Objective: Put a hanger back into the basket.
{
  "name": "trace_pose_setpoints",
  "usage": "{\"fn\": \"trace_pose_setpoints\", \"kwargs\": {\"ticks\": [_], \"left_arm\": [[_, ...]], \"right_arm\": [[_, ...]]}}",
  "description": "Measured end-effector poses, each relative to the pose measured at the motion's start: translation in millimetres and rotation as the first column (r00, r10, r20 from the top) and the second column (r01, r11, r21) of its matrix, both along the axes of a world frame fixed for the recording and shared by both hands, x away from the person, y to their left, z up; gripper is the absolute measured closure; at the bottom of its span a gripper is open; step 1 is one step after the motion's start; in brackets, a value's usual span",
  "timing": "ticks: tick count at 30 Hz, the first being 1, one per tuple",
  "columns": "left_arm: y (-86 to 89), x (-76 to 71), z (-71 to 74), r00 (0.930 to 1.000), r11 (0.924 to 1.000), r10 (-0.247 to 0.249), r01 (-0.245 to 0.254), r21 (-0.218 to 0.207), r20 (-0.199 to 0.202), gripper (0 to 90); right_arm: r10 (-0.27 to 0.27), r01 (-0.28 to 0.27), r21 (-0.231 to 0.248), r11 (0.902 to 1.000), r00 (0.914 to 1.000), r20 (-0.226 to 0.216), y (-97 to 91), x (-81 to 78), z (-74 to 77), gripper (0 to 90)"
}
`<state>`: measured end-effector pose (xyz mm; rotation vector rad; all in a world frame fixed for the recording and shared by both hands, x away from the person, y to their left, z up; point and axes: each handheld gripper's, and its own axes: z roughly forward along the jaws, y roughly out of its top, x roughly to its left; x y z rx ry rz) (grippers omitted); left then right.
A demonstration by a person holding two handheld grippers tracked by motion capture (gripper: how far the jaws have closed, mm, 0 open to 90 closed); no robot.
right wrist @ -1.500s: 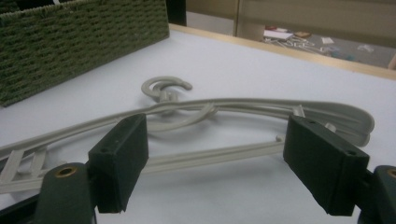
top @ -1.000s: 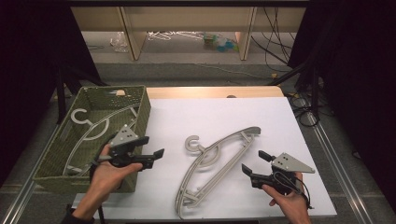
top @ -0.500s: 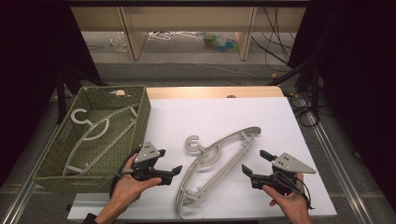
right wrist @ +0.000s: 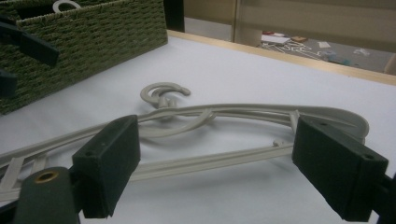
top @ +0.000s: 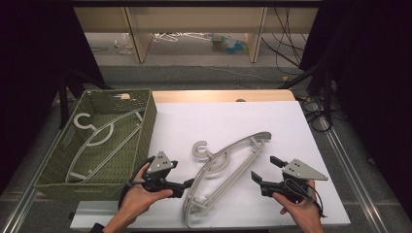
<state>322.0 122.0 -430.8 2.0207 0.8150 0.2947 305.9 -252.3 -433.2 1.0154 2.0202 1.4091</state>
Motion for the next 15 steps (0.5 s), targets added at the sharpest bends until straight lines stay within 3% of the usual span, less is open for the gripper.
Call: {"fn": "trace_pose_setpoints", "kwargs": {"ticks": [6, 11, 14, 15], "left_arm": [[-16.3, -2.8, -5.7, 0.9985, 0.9987, -0.05, 0.05, 0.007, -0.022, 26.1], [-33.5, 3.4, -14.3, 0.9952, 0.9904, -0.094, 0.096, 0.099, -0.026, 28.8], [-43.8, 11.3, -21.4, 0.9949, 0.9837, -0.087, 0.094, 0.153, -0.051, 34.5], [-49.4, 16.8, -24.9, 0.9949, 0.9807, -0.082, 0.091, 0.173, -0.06, 36.5]], "right_arm": [[-0.004, 0.005, -0.008, 1.0, 1.0, 0.008, 1.0, -0.2, -0.1, 16.4], [-0.004, 0.004, -0.011, 0.9999, 1.0, 0.009, 1.4, -0.4, 0.2, 16.4], [0.002, -0.002, 0.003, 1.0, 0.9998, 0.018, 2.9, -0.1, -0.5, 16.4], [0.0, 0.0, 0.006, 1.0, 1.0, 0.0, 3.2, -1.3, 0.0, 16.4]]}}
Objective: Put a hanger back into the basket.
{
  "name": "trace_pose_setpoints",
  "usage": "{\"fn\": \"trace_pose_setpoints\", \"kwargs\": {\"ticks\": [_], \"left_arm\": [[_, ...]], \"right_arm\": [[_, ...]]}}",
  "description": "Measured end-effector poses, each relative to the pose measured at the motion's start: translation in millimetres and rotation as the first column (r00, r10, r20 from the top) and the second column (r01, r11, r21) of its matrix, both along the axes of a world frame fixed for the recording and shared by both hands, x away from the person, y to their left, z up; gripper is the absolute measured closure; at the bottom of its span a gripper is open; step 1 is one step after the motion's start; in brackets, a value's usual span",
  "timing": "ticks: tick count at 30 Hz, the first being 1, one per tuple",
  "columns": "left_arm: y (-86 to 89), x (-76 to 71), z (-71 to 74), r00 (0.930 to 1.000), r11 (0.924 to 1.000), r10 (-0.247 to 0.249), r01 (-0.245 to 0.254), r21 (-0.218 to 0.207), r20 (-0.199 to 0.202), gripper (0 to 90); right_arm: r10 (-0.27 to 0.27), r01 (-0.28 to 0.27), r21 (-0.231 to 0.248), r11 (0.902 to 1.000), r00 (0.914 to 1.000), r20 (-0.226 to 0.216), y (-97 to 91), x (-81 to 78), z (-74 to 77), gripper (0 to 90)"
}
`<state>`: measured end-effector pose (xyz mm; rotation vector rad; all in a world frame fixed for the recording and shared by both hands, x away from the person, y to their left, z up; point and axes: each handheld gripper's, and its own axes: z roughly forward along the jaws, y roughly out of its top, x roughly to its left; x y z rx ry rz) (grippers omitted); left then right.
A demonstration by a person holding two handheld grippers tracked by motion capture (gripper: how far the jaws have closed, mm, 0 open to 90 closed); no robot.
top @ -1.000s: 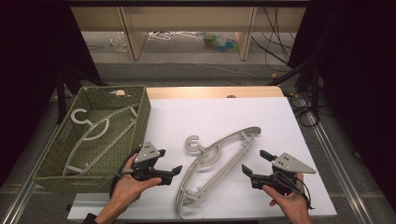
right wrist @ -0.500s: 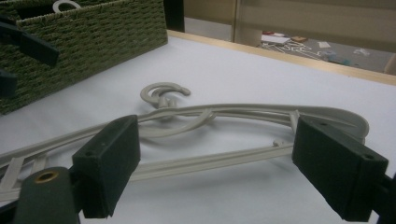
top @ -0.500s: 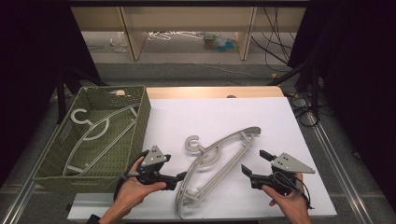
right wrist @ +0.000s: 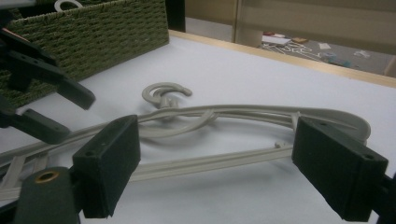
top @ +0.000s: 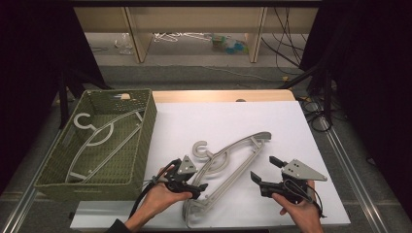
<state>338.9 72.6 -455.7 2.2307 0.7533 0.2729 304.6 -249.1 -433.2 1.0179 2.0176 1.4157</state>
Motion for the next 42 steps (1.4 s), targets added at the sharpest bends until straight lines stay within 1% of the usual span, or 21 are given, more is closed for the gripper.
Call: {"fn": "trace_pose_setpoints", "kwargs": {"ticks": [1, 2, 3, 5, 11, 12, 14, 17, 21, 23, 24, 25, 26, 28, 29, 30, 31, 33, 35, 36, 42], "left_arm": [[0.0, 0.0, 0.0, 1.0, 1.0, 0.0, 0.0, 0.0, 0.0, 36.9], [-2.7, 2.5, -1.6, 1.0, 1.0, 0.002, -0.002, 0.0, -0.002, 38.7], [-7.2, 6.3, -4.0, 0.9999, 0.9996, -0.01, 0.01, 0.028, -0.011, 40.9], [-9.2, 7.4, -5.5, 0.9997, 0.9992, -0.003, 0.004, 0.041, -0.024, 43.8], [-14.4, 14.6, -11.2, 0.9975, 0.997, -0.017, 0.022, 0.074, -0.069, 50.5], [-16.5, 15.4, -13.0, 0.9977, 0.9976, -0.005, 0.01, 0.068, -0.068, 50.8], [-17.9, 17.5, -13.6, 0.9963, 0.9979, -0.009, 0.015, 0.064, -0.086, 51.3], [-20.7, 19.1, -14.8, 0.9967, 0.9964, -0.017, 0.023, 0.081, -0.08, 53.6], [-26.7, 25.1, -22.3, 0.9917, 0.9927, -0.026, 0.04, 0.113, -0.126, 55.5], [-29.5, 27.3, -22.1, 0.9932, 0.9927, -0.014, 0.027, 0.118, -0.115, 58.5], [-29.3, 28.9, -21.0, 0.9932, 0.9917, -0.021, 0.035, 0.124, -0.115, 59.3], [-30.1, 30.3, -20.6, 0.9927, 0.9937, -0.001, 0.014, 0.111, -0.121, 60.8], [-30.8, 31.7, -21.3, 0.9921, 0.9956, 0.009, 0.002, 0.093, -0.125, 61.9], [-30.6, 33.6, -21.5, 0.9912, 0.9948, 0.01, 0.004, 0.102, -0.132, 65.2], [-29.8, 35.0, -21.7, 0.9913, 0.9934, 0.008, 0.007, 0.115, -0.131, 67.0], [-30.1, 35.0, -22.1, 0.9909, 0.9945, 0.017, -0.003, 0.105, -0.134, 69.4], [-28.2, 37.0, -21.3, 0.9904, 0.9936, 0.003, 0.013, 0.112, -0.139, 70.4], [-28.8, 36.4, -21.8, 0.9877, 0.9967, 0.028, -0.016, 0.079, -0.154, 71.8], [-28.0, 36.7, -21.4, 0.9887, 0.9982, 0.026, -0.018, 0.058, -0.147, 72.1], [-24.8, 38.4, -18.5, 0.989, 0.9956, -0.006, 0.019, 0.091, -0.148, 72.6], [-19.9, 38.0, -11.3, 0.9862, 0.9997, -0.012, 0.015, 0.021, -0.165, 74.4]], "right_arm": [[0.0, 0.0, 0.0, 1.0, 1.0, 0.0, 0.0, 0.0, 0.0, 16.4], [0.003, -0.003, -0.008, 1.0, 0.9996, 0.026, -0.9, 1.9, -0.4, 16.4], [-0.001, 0.001, -0.007, 1.0, 1.0, -0.004, -0.6, 0.2, 0.1, 16.4], [0.003, -0.003, -0.012, 0.9999, 1.0, -0.008, -1.5, -0.2, 0.9, 16.6], [0.004, -0.004, -0.01, 0.9999, 0.9999, -0.011, -0.9, -0.2, 0.7, 17.1], [0.009, -0.009, 0.006, 0.9999, 0.9999, -0.004, 0.1, 0.1, 0.1, 17.3], [0.008, -0.008, -0.011, 0.9999, 1.0, -0.005, -0.8, -0.4, 1.2, 17.4], [0.006, -0.006, -0.004, 1.0, 0.9999, -0.008, -0.4, -0.9, 1.3, 17.5], [0.006, -0.006, -0.009, 0.9999, 1.0, -0.001, -0.2, 0.2, 0.5, 17.6], [0.015, -0.015, 0.005, 0.9999, 0.9999, -0.001, 0.6, 0.1, 0.4, 17.7], [0.012, -0.012, -0.01, 0.9999, 0.9999, -0.006, -0.4, -0.6, 1.6, 17.6], [0.013, -0.013, 0.002, 0.9999, 0.9999, -0.004, 0.4, -0.1, 0.7, 17.6], [0.007, -0.007, -0.011, 0.9999, 1.0, -0.002, -0.5, -0.2, 0.9, 17.7], [0.011, -0.011, -0.008, 0.9999, 0.9999, -0.013, -0.6, -0.9, 1.7, 17.8], [0.01, -0.01, -0.01, 0.9999, 0.9999, -0.004, -0.7, -0.6, 1.6, 17.8], [0.009, -0.009, -0.009, 0.9999, 1.0, -0.003, -0.7, -0.6, 1.7, 17.8], [0.012, -0.012, -0.011, 0.9999, 0.9999, -0.008, -0.8, -0.7, 1.8, 17.8], [0.013, -0.013, -0.012, 0.9998, 0.9999, -0.006, -0.9, -0.8, 2.1, 17.9], [0.011, -0.011, -0.008, 0.9999, 0.9999, -0.001, -0.6, -0.6, 1.9, 17.9], [0.007, -0.007, -0.019, 0.9998, 0.9999, -0.012, -1.3, -1.2, 2.5, 17.9], [0.014, -0.014, -0.004, 0.9999, 0.9999, -0.005, -0.9, -0.8, 2.1, 18.0]]}}
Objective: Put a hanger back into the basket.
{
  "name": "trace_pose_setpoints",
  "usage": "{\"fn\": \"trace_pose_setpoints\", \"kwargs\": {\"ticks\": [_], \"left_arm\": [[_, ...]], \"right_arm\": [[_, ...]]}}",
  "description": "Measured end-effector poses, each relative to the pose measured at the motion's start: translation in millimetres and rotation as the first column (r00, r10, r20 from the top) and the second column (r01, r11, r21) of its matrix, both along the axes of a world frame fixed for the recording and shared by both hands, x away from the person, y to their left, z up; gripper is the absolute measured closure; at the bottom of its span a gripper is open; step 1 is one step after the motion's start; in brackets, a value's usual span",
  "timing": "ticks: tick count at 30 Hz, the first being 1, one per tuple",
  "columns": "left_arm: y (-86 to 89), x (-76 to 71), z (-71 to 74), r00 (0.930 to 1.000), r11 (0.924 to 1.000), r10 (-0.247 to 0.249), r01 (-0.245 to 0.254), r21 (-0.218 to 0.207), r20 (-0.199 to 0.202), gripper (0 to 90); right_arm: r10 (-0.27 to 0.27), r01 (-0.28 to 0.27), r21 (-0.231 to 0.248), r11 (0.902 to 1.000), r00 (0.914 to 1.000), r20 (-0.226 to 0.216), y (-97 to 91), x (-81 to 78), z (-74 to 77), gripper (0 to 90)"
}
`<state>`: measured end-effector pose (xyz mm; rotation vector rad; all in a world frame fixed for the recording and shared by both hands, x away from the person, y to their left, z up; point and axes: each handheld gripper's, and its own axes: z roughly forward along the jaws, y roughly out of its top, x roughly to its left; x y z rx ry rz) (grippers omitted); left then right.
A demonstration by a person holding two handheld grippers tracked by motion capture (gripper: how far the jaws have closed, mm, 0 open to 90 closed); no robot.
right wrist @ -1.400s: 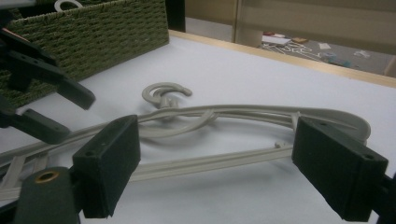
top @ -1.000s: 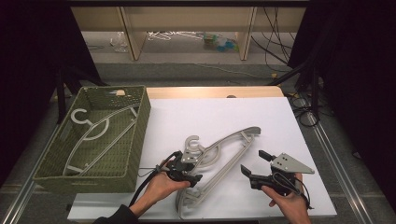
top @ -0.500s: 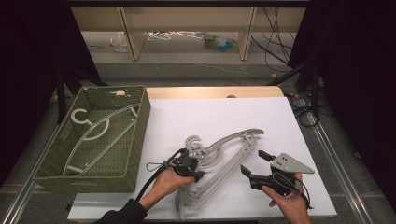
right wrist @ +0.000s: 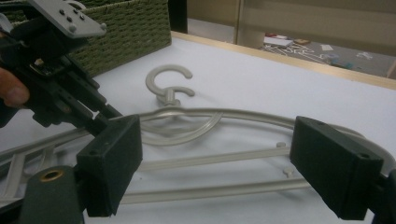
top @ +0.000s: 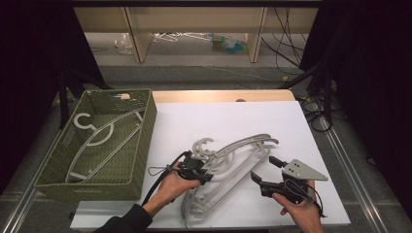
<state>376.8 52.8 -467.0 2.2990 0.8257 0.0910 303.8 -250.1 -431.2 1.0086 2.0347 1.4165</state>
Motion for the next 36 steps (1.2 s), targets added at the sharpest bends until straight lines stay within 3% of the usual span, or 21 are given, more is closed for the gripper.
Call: {"fn": "trace_pose_setpoints", "kwargs": {"ticks": [1, 3, 5, 7, 9, 10, 15, 21, 22, 24, 25, 27, 28, 30, 32, 35, 36], "left_arm": [[1.6, 0.4, 2.0, 1.0, 0.9999, -0.001, 0.001, -0.01, -0.005, 75.0], [-0.1, -1.4, 2.1, 0.9988, 0.9953, 0.046, -0.047, -0.085, -0.02, 76.3], [1.3, -2.0, 4.8, 0.9989, 0.994, 0.043, -0.045, -0.099, -0.016, 77.0], [0.9, -3.3, 4.9, 0.9978, 0.9887, 0.054, -0.059, -0.138, -0.039, 77.8], [1.6, -5.4, 8.0, 0.9988, 0.9898, 0.043, -0.045, -0.135, -0.025, 78.9], [0.2, -6.7, 8.6, 0.9983, 0.9863, 0.054, -0.057, -0.155, -0.024, 79.6], [0.1, -9.7, 16.6, 0.9988, 0.9826, 0.049, -0.048, -0.179, 0.001, 81.0], [6.3, -8.0, 24.2, 0.9956, 0.9746, 0.091, -0.084, -0.208, 0.023, 81.1], [7.1, -8.2, 26.2, 0.9947, 0.9727, 0.1, -0.092, -0.213, 0.026, 81.1], [9.9, -7.4, 32.4, 0.9914, 0.9705, 0.116, -0.1, -0.219, 0.062, 81.1], [11.2, -6.5, 34.4, 0.9905, 0.9645, 0.127, -0.111, -0.24, 0.052, 81.1], [13.6, -5.2, 37.7, 0.9904, 0.9595, 0.131, -0.115, -0.257, 0.044, 81.1], [15.7, -4.9, 40.7, 0.9901, 0.964, 0.126, -0.108, -0.243, 0.062, 81.2], [17.8, -4.1, 46.0, 0.9862, 0.9624, 0.139, -0.113, -0.247, 0.09, 81.1], [23.2, -2.0, 51.6, 0.9838, 0.9563, 0.153, -0.123, -0.265, 0.093, 81.1], [28.7, -0.3, 57.4, 0.9792, 0.9579, 0.167, -0.133, -0.254, 0.115, 81.1], [31.0, 0.2, 60.0, 0.9754, 0.9568, 0.18, -0.143, -0.253, 0.127, 81.1]], "right_arm": [[-0.002, 0.002, -0.005, 1.0, 1.0, 0.001, -0.2, -0.2, 0.1, 18.0], [-0.005, 0.005, -0.005, 1.0, 1.0, 0.006, -0.1, -0.2, 0.4, 18.1], [-0.003, 0.003, -0.003, 1.0, 1.0, 0.001, 0.0, -0.2, 0.4, 18.1], [-0.002, 0.002, -0.004, 1.0, 1.0, 0.003, -0.2, -0.3, 0.3, 18.1], [0.001, -0.001, 0.012, 0.9999, 0.9999, 0.011, 0.5, 0.3, -0.2, 18.1], [-0.002, 0.002, -0.002, 1.0, 1.0, 0.005, -0.2, -0.1, 0.4, 18.1], [-0.003, 0.003, -0.005, 1.0, 0.9999, 0.012, -0.9, -0.6, 1.3, 18.6], [0.014, -0.015, 0.018, 0.9997, 0.9997, 0.022, 0.2, -1.1, 2.2, 18.5], [0.014, -0.014, 0.005, 0.9999, 0.9995, 0.028, -0.2, -1.5, 3.0, 18.5], [0.031, -0.033, 0.025, 0.9991, 0.9986, 0.042, 1.1, -2.2, 3.7, 18.4], [0.034, -0.035, 0.028, 0.999, 0.9981, 0.052, 1.1, -2.6, 4.7, 18.4], [0.038, -0.041, 0.035, 0.9985, 0.9974, 0.062, 1.4, -2.6, 5.1, 18.3], [0.041, -0.044, 0.042, 0.9982, 0.9968, 0.068, 2.0, -2.7, 5.0, 18.2], [0.06, -0.063, 0.052, 0.9966, 0.996, 0.067, 2.2, -3.2, 5.5, 18.2], [0.053, -0.056, 0.042, 0.9976, 0.9967, 0.061, 1.9, -3.5, 5.9, 18.2], [0.059, -0.064, 0.063, 0.996, 0.9957, 0.071, 3.5, -2.7, 4.5, 18.2], [0.056, -0.059, 0.043, 0.9973, 0.9963, 0.065, 2.0, -3.3, 5.5, 18.2]]}}
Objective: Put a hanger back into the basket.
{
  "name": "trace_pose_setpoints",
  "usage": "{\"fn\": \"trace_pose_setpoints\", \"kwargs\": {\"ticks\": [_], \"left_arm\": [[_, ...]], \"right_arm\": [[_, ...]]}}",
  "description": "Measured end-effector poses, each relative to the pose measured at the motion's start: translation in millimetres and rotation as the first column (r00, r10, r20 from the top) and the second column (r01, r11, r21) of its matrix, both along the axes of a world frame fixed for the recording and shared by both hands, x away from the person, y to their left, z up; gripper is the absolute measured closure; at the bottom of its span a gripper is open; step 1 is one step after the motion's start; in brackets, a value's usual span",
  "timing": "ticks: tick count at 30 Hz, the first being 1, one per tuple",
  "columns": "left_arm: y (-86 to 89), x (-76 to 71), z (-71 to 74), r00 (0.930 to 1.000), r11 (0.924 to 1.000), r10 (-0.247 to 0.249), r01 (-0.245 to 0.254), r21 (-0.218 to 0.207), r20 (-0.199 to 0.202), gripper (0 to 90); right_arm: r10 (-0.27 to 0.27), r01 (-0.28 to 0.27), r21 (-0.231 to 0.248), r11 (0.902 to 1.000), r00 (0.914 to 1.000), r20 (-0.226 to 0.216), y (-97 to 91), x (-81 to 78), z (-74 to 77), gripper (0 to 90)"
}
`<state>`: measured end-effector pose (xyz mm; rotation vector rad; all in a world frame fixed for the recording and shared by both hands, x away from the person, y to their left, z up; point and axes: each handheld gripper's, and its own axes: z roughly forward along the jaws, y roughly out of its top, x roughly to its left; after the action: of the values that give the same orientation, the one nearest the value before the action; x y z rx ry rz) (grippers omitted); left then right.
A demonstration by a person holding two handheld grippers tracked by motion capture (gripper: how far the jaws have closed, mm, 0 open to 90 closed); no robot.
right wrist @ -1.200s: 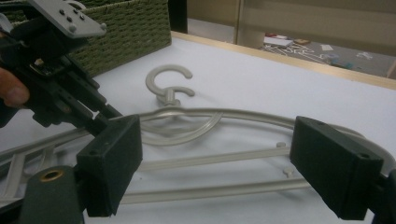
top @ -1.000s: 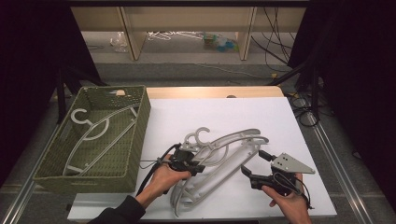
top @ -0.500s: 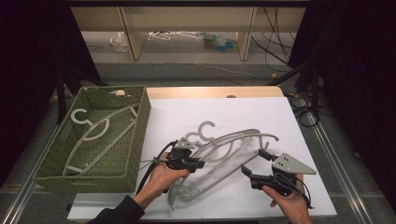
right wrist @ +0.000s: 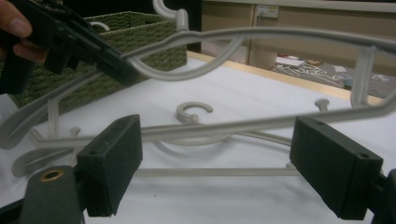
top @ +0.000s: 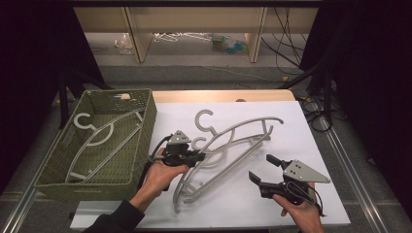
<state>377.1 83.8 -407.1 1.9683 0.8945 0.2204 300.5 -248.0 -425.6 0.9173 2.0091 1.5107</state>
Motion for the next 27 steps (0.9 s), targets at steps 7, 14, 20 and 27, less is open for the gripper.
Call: {"fn": "trace_pose_setpoints", "kwargs": {"ticks": [7, 14, 20, 27], "left_arm": [[15.8, 2.2, 21.7, 0.9969, 0.9988, 0.045, -0.046, 0.014, 0.065, 81.1], [33.2, 2.6, 44.3, 0.9918, 0.9961, 0.084, -0.08, -0.038, 0.097, 81.2], [47.1, 2.8, 60.3, 0.9879, 0.9918, 0.12, -0.115, -0.056, 0.098, 81.1], [67.1, 4.1, 79.9, 0.9807, 0.9902, 0.138, -0.133, -0.041, 0.139, 81.1]], "right_arm": [[-0.003, 0.003, 0.0, 1.0, 1.0, 0.004, 0.8, 0.8, -1.6, 18.1], [-0.005, 0.005, -0.009, 0.9999, 1.0, -0.008, 0.6, 0.1, -1.9, 18.1], [-0.007, 0.006, -0.024, 0.9997, 0.9995, -0.03, -0.6, -1.0, -0.9, 18.0], [-0.007, 0.007, -0.023, 0.9997, 0.9996, -0.028, -0.5, -1.0, -1.0, 18.0]]}}
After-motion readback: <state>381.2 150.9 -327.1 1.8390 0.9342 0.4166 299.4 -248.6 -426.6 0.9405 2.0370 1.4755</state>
